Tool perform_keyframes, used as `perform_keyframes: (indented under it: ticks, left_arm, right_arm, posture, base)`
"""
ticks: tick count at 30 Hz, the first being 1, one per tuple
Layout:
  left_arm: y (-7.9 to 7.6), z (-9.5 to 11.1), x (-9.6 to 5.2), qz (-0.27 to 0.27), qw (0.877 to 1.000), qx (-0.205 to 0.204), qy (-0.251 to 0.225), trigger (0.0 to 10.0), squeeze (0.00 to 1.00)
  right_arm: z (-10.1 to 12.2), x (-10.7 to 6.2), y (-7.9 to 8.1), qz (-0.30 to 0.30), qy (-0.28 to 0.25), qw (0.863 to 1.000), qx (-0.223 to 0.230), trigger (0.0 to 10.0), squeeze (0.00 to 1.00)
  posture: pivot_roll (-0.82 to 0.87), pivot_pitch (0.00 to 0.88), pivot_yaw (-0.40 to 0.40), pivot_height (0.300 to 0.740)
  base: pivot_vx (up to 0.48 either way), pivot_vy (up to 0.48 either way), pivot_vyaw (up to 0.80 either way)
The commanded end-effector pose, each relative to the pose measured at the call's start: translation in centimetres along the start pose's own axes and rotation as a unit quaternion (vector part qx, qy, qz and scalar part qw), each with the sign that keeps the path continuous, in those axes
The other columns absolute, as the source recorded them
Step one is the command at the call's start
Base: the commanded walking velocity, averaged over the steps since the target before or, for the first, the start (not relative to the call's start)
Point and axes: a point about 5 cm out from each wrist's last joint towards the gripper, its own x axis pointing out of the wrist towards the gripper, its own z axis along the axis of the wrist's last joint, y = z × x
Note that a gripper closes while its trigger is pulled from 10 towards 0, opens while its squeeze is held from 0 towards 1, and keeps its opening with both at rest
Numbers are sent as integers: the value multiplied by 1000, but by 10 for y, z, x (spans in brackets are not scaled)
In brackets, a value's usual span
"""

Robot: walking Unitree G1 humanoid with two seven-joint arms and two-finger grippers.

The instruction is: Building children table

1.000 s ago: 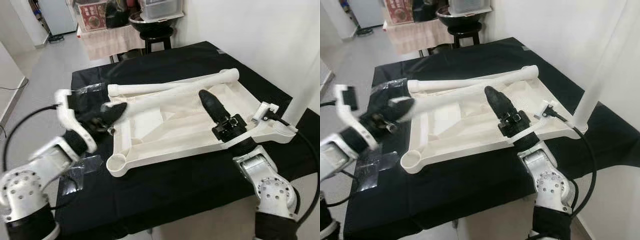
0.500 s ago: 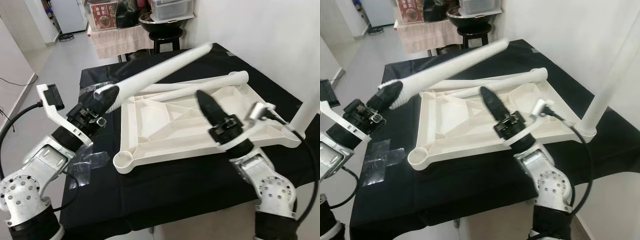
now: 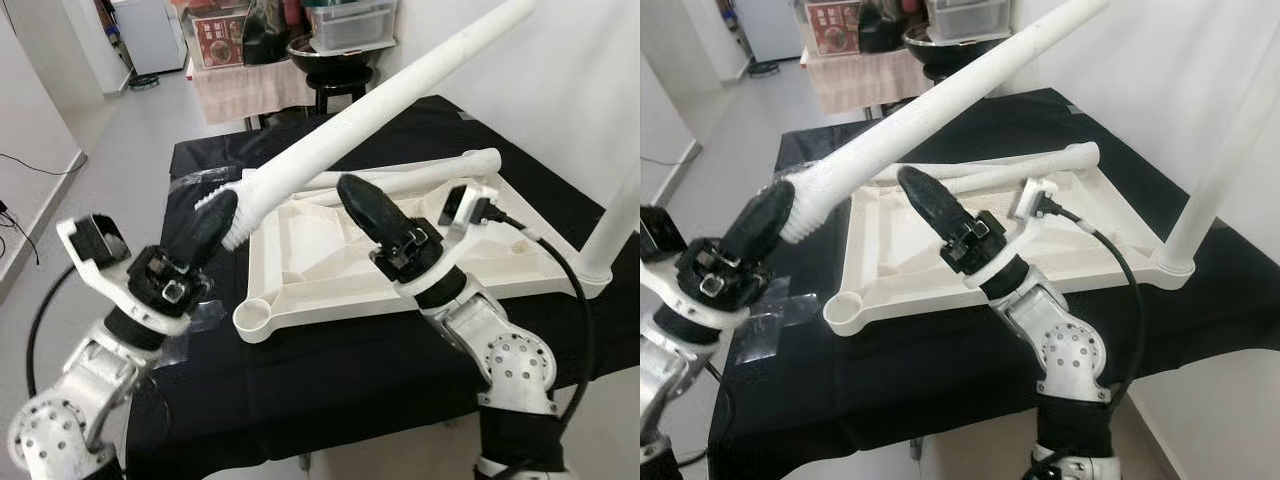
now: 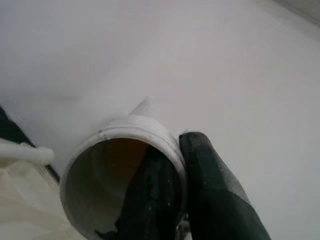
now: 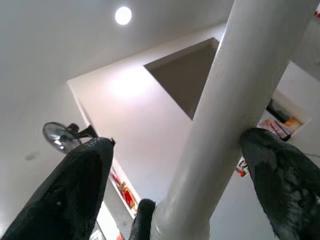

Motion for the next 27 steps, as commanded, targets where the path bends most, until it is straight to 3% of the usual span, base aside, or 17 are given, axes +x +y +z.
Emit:
perform_keyframes:
  ticks: [1,8,13,27]
  left_arm:
    - [-2,-1,-1,-9,1000,-11,3,0,0]
    - [-9,-17,-1,-35,998,-49,10,0,0]
    - [-17,-24,2,-60,996,-53,34,0,0]
    - [-27,-24,4,-77,995,-38,53,0,0]
  right_arm:
    - [-2,9,8,38,3,999,11,10000,0]
    - [-21,29,18,93,66,993,6,10000,0]
    - [-25,36,18,103,84,991,7,10000,0]
    - [-16,26,6,72,90,993,-18,10000,0]
  posture:
    - [-78,28,65,740]
    - [-66,30,62,740]
    - [-62,44,63,740]
    - [-63,66,70,740]
  base:
    - [0,0,0]
    - [0,0,0]
    - [0,0,0]
    - [0,0,0]
